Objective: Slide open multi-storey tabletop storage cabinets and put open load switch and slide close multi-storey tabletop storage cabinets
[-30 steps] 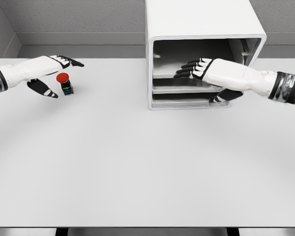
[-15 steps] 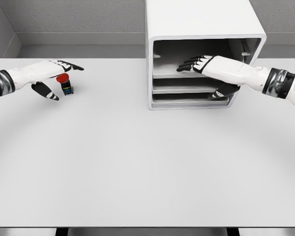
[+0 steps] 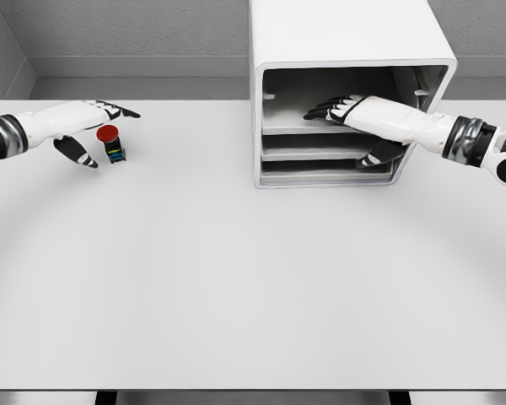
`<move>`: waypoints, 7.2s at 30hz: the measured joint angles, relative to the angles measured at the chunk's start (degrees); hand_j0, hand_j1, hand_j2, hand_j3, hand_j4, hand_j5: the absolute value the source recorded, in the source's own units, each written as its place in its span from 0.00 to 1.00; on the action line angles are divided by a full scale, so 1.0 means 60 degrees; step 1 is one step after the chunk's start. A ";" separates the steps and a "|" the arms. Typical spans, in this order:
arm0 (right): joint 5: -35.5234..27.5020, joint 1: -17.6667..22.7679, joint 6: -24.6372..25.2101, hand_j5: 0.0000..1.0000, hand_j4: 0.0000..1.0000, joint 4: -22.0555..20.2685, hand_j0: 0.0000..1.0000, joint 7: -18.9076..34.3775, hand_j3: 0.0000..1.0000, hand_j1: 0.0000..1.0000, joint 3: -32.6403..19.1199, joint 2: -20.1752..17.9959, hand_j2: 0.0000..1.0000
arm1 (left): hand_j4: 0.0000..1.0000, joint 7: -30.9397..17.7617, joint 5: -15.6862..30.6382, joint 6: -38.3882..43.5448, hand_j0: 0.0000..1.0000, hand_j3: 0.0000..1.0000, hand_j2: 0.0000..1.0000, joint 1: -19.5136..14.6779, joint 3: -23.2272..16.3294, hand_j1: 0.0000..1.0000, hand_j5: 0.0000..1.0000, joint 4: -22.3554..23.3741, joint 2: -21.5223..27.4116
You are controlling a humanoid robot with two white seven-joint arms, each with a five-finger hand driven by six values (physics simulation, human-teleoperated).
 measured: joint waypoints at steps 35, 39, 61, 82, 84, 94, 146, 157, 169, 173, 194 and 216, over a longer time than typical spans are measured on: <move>-0.0025 0.0762 0.0004 1.00 1.00 -0.3215 1.00 -0.0040 1.00 1.00 -0.0133 -0.2106 1.00 | 0.63 -0.0008 -0.0478 -0.0001 0.63 0.63 0.63 -0.0117 -0.0015 0.63 0.63 0.0419 -0.0300; -0.0017 0.0835 0.0001 1.00 1.00 -0.3995 1.00 -0.0061 1.00 1.00 -0.0115 -0.2714 1.00 | 0.54 -0.0003 -0.0459 0.0005 0.54 0.54 0.54 -0.0117 -0.0127 0.54 0.54 0.0420 -0.0304; -0.1113 0.0747 -0.0002 1.00 1.00 -0.4777 1.00 -0.0070 1.00 1.00 -0.0129 -0.4436 1.00 | 0.45 -0.0010 -0.0550 -0.0003 0.45 0.45 0.45 -0.0352 -0.0207 0.45 0.45 -0.0424 -0.0200; -0.1806 0.0761 0.0001 1.00 1.00 -0.4842 1.00 -0.0305 1.00 1.00 -0.0363 -0.5416 1.00 | 0.42 0.0069 -0.0463 -0.0002 0.42 0.42 0.42 -0.0293 -0.0196 0.42 0.42 -0.4169 0.1336; -0.1818 0.0748 0.0001 1.00 1.00 -0.4847 1.00 -0.0322 1.00 1.00 -0.0360 -0.5390 1.00 | 0.42 0.0073 -0.0444 -0.0003 0.42 0.42 0.42 -0.0249 -0.0197 0.42 0.42 -0.4643 0.1484; -0.1826 0.0820 0.0001 1.00 1.00 -0.4861 1.00 -0.0339 1.00 1.00 -0.0330 -0.5402 1.00 | 0.42 0.0094 -0.0192 -0.0004 0.42 0.42 0.42 -0.0249 -0.0196 0.42 0.42 -0.6149 0.1821; -0.1830 0.0968 0.0001 1.00 1.00 -0.4866 1.00 -0.0354 1.00 1.00 -0.0326 -0.5166 1.00 | 0.41 0.0144 0.2068 -0.0001 0.41 0.41 0.41 -0.1582 -0.0308 0.41 0.41 -0.8306 0.1997; -0.1832 0.0954 0.0001 1.00 1.00 -0.4873 1.00 -0.0354 1.00 1.00 -0.0314 -0.5129 1.00 | 0.41 0.0143 0.2248 -0.0001 0.41 0.41 0.41 -0.1890 -0.0370 0.41 0.41 -0.8276 0.1501; -0.1830 0.0967 0.0001 1.00 1.00 -0.4881 1.00 -0.0364 1.00 1.00 -0.0325 -0.5098 1.00 | 0.41 0.0131 0.2173 -0.0001 0.41 0.41 0.41 -0.2036 -0.0485 0.41 0.41 -0.7844 0.0559; -0.1832 0.0969 0.0001 1.00 1.00 -0.4880 1.00 -0.0361 1.00 1.00 -0.0326 -0.5093 1.00 | 0.41 0.0119 0.2110 -0.0004 0.41 0.41 0.41 -0.2182 -0.0716 0.41 0.41 -0.7404 0.0028; -0.1830 0.0982 0.0001 1.00 1.00 -0.4881 1.00 -0.0355 1.00 1.00 -0.0327 -0.5016 1.00 | 0.43 0.0114 0.1333 -0.0001 0.43 0.43 0.43 -0.2974 -0.2064 0.43 0.43 -0.5559 -0.2066; -0.1830 0.0982 0.0001 1.00 1.00 -0.4881 1.00 -0.0360 1.00 1.00 -0.0326 -0.4973 1.00 | 0.60 0.0013 0.1355 -0.0105 0.60 0.60 0.60 -0.3867 -0.3329 0.60 0.60 -0.4108 -0.2989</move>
